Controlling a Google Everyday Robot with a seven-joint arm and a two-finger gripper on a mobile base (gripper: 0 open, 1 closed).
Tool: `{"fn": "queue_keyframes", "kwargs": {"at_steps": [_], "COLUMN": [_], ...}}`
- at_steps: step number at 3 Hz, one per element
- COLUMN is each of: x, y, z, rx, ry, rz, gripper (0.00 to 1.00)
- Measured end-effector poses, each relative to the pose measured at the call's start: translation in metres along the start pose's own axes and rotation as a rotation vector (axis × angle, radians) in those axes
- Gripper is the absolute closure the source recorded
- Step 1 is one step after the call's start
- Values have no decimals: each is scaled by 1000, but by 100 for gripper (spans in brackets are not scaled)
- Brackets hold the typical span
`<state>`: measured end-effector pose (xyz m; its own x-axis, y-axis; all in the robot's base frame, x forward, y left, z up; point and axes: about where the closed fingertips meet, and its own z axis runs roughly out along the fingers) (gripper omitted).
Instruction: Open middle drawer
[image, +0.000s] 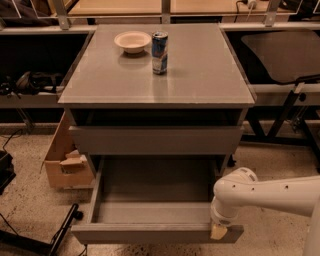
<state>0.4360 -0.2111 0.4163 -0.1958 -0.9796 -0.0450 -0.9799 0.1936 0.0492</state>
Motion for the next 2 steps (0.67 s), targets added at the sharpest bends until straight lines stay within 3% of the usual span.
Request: {"fn": "queue_keyframes", "kwargs": {"at_steps": [2], "x": [0], "y": [0], "z": [0], "rx": [0], "ry": [0], "rz": [0], "gripper": [36]}}
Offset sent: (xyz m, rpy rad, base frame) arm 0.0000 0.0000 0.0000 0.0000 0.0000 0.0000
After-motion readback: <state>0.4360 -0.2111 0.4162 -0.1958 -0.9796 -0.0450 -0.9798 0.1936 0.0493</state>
